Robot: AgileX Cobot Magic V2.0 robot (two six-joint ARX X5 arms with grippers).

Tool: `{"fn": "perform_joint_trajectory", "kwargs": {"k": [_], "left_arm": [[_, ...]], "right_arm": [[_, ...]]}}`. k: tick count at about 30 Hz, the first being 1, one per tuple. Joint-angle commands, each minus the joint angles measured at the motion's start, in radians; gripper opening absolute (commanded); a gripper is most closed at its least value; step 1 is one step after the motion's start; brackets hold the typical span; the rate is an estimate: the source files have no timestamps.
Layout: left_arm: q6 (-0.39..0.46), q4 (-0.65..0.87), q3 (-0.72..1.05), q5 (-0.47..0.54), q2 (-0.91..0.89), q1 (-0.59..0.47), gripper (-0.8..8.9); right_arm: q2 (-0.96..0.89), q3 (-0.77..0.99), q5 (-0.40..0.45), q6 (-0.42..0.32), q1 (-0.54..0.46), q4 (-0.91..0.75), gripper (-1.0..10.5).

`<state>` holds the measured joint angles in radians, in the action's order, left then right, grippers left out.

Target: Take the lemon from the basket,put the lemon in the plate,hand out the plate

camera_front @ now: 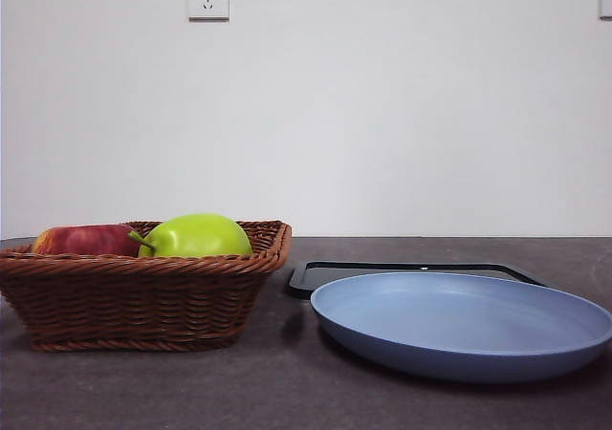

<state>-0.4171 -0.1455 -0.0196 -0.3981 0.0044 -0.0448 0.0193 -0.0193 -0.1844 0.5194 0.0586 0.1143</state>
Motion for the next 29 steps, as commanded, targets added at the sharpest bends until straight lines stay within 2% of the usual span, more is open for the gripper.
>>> {"fn": "perform_joint_trajectory", "kwargs": {"k": [1,6,12,19,22,25,29], "left_arm": [[-0.035,-0.048,-0.035,-0.021,0.000,-0.002,0.06],[-0.034,-0.112,-0.131,-0.019,0.066,-0.002,0.06],[0.005,-0.136,-0.264,-0.026,0.233,0.000,0.06],[0.121,-0.152,-0.434,-0.076,0.445,0.002,0.06],[0.134,-0.174,-0.510,-0.108,0.534,0.013,0.06],[0.169,-0.218,-0.593,-0.151,0.627,0.035,0.06],[0.241,-0.315,-0.698,-0.152,0.735,0.086,0.06]], "right_arm": [[0.019,-0.049,-0.001,0.025,0.002,0.039,0.0],[0.106,-0.159,-0.001,0.000,0.002,0.147,0.0],[0.247,-0.303,-0.002,-0.055,0.002,0.211,0.0],[0.421,-0.481,-0.027,-0.164,0.002,0.297,0.0],[0.493,-0.549,-0.036,-0.214,0.002,0.363,0.0],[0.571,-0.614,-0.074,-0.280,0.002,0.442,0.0],[0.679,-0.682,-0.120,-0.374,0.004,0.544,0.0]]}}
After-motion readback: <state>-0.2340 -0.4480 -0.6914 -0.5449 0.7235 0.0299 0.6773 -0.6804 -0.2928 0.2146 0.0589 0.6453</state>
